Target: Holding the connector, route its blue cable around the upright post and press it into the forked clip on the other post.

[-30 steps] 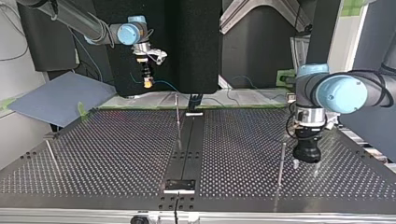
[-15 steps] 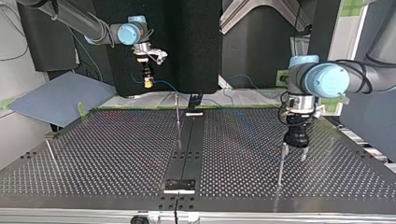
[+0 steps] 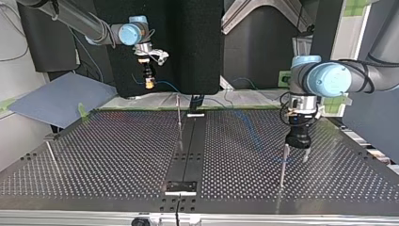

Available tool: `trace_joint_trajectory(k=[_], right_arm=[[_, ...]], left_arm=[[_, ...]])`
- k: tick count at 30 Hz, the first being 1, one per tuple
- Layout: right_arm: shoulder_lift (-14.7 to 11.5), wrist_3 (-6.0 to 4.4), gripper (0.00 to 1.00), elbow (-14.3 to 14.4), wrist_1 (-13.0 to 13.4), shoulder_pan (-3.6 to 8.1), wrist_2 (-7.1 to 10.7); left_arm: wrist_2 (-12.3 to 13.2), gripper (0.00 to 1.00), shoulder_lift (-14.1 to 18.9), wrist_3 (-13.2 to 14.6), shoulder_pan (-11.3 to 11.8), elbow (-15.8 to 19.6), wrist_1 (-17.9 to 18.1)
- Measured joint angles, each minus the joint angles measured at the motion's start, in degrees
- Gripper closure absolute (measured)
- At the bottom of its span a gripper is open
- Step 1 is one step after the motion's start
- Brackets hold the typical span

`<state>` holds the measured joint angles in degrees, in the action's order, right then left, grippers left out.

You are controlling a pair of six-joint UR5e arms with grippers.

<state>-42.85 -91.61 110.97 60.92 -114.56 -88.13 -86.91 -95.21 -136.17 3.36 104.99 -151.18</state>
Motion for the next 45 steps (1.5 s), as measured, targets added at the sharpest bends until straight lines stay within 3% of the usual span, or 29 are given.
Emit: trace_joint_trajectory(k=[8,14,19,26,38,45], right_arm=[[0.0,-0.03,1.00,0.0,0.0,0.00,-0.01],[0.0,-0.01,1.00,0.0,0.0,-0.01,-0.01],[0.0,0.01,1.00,0.0,0.0,-0.01,-0.02],[0.0,0.05,1.00,0.0,-0.1,0.00,-0.02],[0.0,-0.20,1.00,0.0,0.2,-0.01,0.02],[0.0,-0.47,1.00,0.0,0.4,-0.01,0.43]], left_arm=[[0.0,0.00,0.0,0.6,-0.3,0.2,-3.0],[0.1,0.00,0.0,1.8,-0.4,2.4,-5.1],[0.2,0.00,0.4,3.6,-0.6,5.0,-5.4],[-0.3,0.00,2.7,7.2,-1.1,7.8,-8.5],[-5.5,0.00,8.7,13.2,-1.2,8.0,-14.5],[-8.3,0.00,12.2,16.8,-1.2,5.4,-18.0]])
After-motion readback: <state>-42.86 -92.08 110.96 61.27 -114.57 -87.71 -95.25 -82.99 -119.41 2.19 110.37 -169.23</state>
